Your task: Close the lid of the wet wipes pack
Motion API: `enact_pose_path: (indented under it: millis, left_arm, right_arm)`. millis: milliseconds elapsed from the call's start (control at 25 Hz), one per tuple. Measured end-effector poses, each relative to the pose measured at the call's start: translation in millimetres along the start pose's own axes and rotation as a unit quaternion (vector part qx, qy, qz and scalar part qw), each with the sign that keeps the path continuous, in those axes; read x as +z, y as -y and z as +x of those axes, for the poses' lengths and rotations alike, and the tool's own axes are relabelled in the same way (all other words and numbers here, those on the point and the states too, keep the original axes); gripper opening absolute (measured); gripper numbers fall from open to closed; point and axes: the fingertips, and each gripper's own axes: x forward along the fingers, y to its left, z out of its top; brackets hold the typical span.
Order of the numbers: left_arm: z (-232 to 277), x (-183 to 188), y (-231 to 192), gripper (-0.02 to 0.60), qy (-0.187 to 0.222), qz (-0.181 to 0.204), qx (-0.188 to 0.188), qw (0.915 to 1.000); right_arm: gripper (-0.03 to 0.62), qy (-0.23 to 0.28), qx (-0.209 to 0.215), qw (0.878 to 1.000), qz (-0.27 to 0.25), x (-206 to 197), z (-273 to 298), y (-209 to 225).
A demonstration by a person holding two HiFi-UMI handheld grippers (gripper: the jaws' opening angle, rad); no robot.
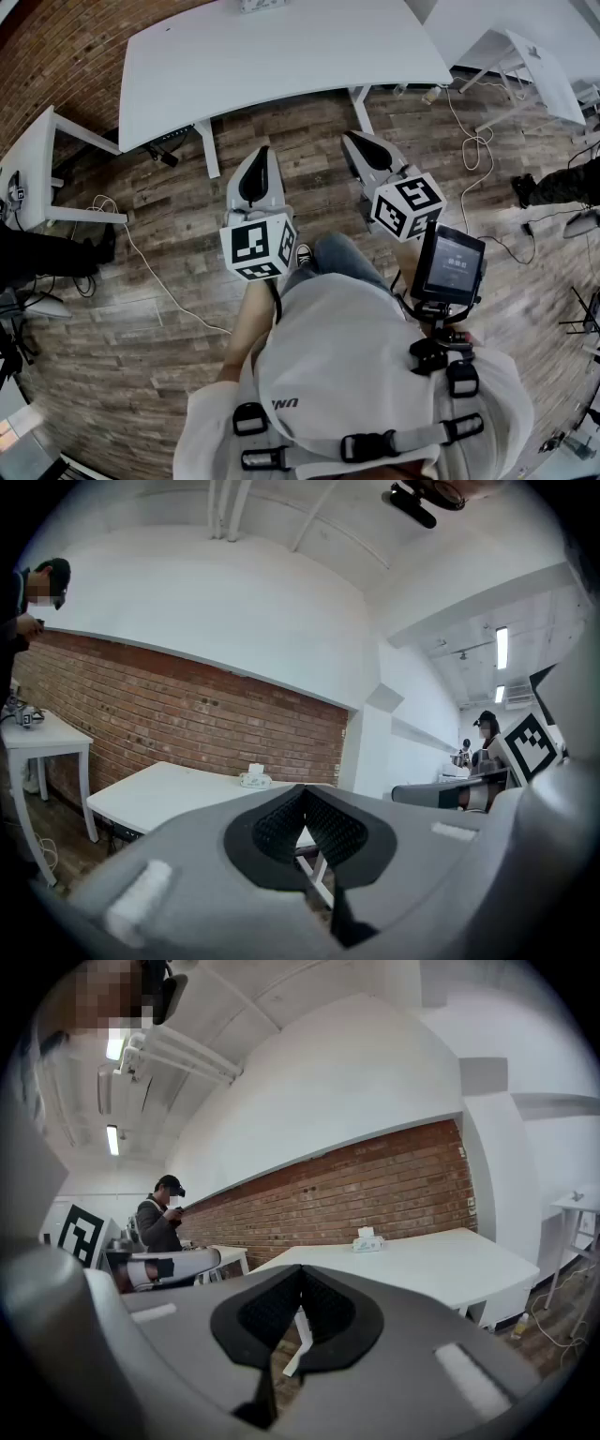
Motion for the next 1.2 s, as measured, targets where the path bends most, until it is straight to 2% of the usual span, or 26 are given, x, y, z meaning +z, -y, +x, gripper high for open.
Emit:
enact_pose_path:
  millis: [120, 280, 400, 560, 720, 880, 1200]
  left_arm:
    - [27, 0, -12, 0.0, -0.002, 0.0, 0.003, 1.0]
    - [74, 1, -35, 0.0, 0.0, 0.003, 0.022, 0.9998]
    - [123, 1, -51, 0.0, -0.002, 0.004, 0.036, 0.9993]
    - [194, 11, -72, 0.0, -0.007, 0.003, 0.035, 0.9993]
    - [257, 19, -98, 0.0, -0.029, 0.002, 0.051, 0.9982]
    - [300, 16, -107, 0.0, -0.049, -0.013, 0.065, 0.9966]
    - [342, 8, -120, 0.0, -0.068, -0.025, 0.057, 0.9957]
  right_arm:
    - [0.006, -0.001, 0.004, 1.0, 0.002, 4, 29, 15]
    - [0.006, 0.0, 0.031, 1.0, -0.001, 14, 86, 42]
    - [0.006, 0.0, 0.053, 0.999, -0.007, 24, 136, 71]
    - [0.006, -0.009, 0.075, 0.996, -0.036, 40, 205, 117]
    - [0.006, -0.025, 0.09, 0.994, -0.051, 60, 269, 156]
    - [0.006, -0.038, 0.112, 0.99, -0.074, 77, 316, 182]
    - [0.006, -0.063, 0.112, 0.986, -0.104, 84, 389, 219]
